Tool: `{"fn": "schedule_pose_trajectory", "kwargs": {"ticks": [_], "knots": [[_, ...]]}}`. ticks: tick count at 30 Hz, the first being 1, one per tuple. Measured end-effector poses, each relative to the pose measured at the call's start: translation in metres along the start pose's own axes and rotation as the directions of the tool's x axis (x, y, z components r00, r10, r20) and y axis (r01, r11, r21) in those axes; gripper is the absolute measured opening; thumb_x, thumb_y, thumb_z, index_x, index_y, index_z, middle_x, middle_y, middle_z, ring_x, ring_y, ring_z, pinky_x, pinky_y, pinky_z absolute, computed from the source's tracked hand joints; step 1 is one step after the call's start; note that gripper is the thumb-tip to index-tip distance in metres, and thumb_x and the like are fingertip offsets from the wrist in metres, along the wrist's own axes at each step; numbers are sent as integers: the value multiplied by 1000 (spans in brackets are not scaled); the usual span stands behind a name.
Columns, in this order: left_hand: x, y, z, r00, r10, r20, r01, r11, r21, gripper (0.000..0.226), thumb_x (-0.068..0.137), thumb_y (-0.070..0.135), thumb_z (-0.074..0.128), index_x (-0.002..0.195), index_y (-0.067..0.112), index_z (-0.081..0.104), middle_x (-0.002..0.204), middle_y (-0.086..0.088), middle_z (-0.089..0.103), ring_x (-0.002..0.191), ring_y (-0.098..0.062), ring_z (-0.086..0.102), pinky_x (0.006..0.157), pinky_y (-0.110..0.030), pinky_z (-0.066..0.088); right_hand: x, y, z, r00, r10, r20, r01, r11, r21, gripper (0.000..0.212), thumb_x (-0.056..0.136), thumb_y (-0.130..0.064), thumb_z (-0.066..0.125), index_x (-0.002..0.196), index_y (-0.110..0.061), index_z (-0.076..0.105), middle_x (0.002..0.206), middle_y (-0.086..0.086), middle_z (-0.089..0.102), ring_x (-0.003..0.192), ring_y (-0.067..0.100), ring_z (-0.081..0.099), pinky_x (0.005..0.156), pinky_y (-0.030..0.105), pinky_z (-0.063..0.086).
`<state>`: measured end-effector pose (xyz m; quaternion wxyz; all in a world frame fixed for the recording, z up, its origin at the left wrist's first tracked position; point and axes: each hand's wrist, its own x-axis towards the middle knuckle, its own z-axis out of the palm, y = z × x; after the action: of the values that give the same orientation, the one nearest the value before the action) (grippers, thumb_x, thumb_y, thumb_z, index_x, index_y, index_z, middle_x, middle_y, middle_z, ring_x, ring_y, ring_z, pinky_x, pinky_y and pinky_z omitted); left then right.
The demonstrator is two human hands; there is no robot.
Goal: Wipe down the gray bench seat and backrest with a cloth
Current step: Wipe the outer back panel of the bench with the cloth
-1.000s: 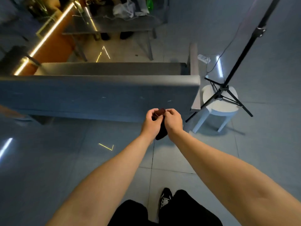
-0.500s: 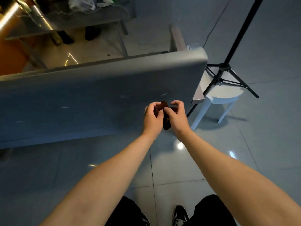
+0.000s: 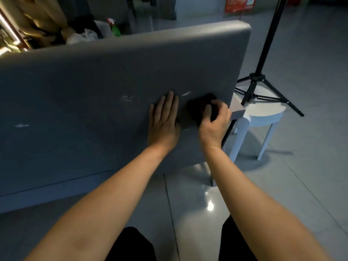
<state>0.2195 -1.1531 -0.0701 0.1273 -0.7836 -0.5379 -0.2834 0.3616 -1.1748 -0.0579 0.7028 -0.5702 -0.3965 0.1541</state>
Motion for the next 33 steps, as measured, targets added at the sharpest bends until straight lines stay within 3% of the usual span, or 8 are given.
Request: {"fn": "schedule_pose_trajectory", "kwargs": {"ticks": [6, 10, 12, 16, 20, 23, 26, 33], "knots": [[7, -15, 15, 999, 41, -16, -40, 997, 66, 89, 96, 16, 58, 163, 20, 0, 170, 4, -7, 157, -20, -2, 125, -45, -11, 2, 9, 25, 978, -83, 189, 113, 982, -152, 41, 82, -1, 73, 120, -14, 62, 118, -2, 50, 111, 20, 57, 100, 22, 44], [8, -17, 19, 999, 50, -15, -49, 998, 48, 85, 98, 13, 55, 163, 21, 0, 170, 4, -6, 157, -20, -4, 124, -45, -13, 7, 2, 13, 952, -77, 295, 150, 961, -234, 35, 82, 2, 69, 112, -15, 68, 113, 2, 60, 102, 18, 60, 86, 10, 43], [9, -18, 17, 998, 56, -14, -55, 998, 38, 84, 99, 18, 57, 162, 20, 2, 170, 3, 0, 157, -21, 0, 124, -44, -13, 12, -10, 8, 940, -226, 256, 279, 941, -190, 30, 82, 0, 70, 109, -11, 71, 109, 7, 63, 99, 21, 62, 84, 5, 40], [10, -17, 15, 998, 57, -28, -56, 998, 36, 85, 95, 24, 63, 161, 17, 10, 169, -3, 10, 155, -24, 7, 123, -44, -12, 40, -38, 21, 869, -480, 122, 494, 857, -148, 28, 83, 0, 71, 109, -7, 70, 107, 9, 63, 99, 25, 62, 88, 25, 48], [5, -10, 16, 999, 28, -19, -27, 1000, 16, 87, 96, 16, 61, 162, 18, 4, 170, 3, -5, 157, -19, -5, 125, -44, -12, 25, -9, 30, 862, -446, 240, 496, 841, -218, 29, 83, -1, 69, 111, -10, 71, 109, 10, 65, 100, 33, 61, 87, 38, 52], [2, -7, 17, 1000, 12, 0, -12, 1000, -4, 91, 96, 7, 58, 162, 20, -4, 166, 11, -20, 155, -14, -17, 125, -44, -12, 1, 20, 30, 906, -237, 350, 334, 910, -247, 34, 84, 2, 65, 114, -14, 72, 114, 7, 65, 107, 31, 58, 91, 44, 52], [-1, -7, 12, 1000, 16, 3, -16, 1000, 14, 92, 95, 2, 54, 161, 20, -7, 166, 11, -22, 154, -12, -20, 126, -44, -10, 0, 16, 23, 904, -217, 368, 315, 921, -230, 33, 84, 0, 66, 114, -13, 74, 112, 8, 66, 107, 31, 60, 92, 39, 52], [-4, -2, 3, 994, -15, -107, 2, 992, -123, 85, 89, -5, 56, 161, 10, 13, 169, -2, 9, 156, -16, 1, 127, -39, -5, 44, -38, 17, 805, -579, 130, 594, 785, -176, 21, 86, -3, 72, 107, -6, 73, 104, 14, 62, 95, 34, 58, 89, 18, 38]]}}
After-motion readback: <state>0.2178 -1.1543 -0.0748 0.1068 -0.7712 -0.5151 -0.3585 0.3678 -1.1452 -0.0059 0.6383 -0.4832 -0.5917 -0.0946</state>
